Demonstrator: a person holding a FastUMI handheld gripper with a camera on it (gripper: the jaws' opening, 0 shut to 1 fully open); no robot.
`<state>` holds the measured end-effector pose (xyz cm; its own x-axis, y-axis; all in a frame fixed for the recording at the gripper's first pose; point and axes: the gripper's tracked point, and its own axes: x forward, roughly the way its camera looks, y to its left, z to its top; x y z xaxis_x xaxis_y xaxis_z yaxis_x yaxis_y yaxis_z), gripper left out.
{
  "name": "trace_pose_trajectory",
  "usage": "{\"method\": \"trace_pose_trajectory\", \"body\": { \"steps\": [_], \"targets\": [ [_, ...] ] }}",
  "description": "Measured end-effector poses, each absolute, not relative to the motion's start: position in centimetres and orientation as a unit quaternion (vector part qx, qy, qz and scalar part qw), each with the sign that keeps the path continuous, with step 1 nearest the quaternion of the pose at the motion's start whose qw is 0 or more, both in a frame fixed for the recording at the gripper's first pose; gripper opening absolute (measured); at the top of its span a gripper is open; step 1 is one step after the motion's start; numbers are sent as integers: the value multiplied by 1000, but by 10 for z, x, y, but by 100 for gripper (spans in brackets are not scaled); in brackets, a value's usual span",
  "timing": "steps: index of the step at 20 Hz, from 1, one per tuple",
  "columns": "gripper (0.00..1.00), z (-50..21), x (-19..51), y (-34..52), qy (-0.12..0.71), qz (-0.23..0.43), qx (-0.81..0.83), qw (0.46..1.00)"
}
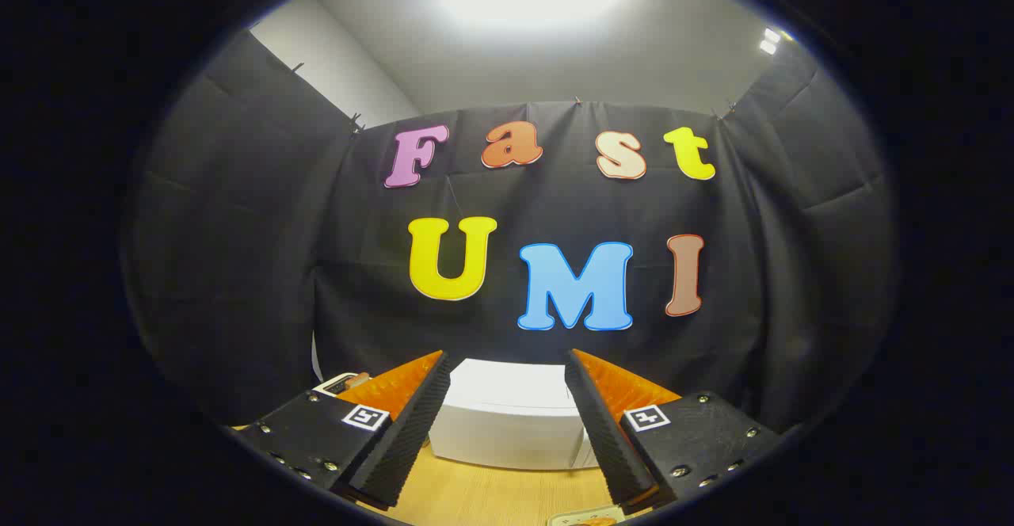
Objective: Open the microwave, put the food inside, and close the microwave door.
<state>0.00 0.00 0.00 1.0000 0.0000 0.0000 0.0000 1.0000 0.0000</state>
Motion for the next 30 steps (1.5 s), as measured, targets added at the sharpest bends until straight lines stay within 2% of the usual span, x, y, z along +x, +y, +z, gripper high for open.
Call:
{"method": "trace_pose_trajectory", "body": {
  "steps": [13, 23, 30],
  "targets": [
    [93, -8, 16, -12, 10, -19, -2, 1000],
    [93, -8, 26, -22, -22, -31, -16, 999],
    [93, -48, 46, -27, -11, -30, -23, 999]
  ]
}}
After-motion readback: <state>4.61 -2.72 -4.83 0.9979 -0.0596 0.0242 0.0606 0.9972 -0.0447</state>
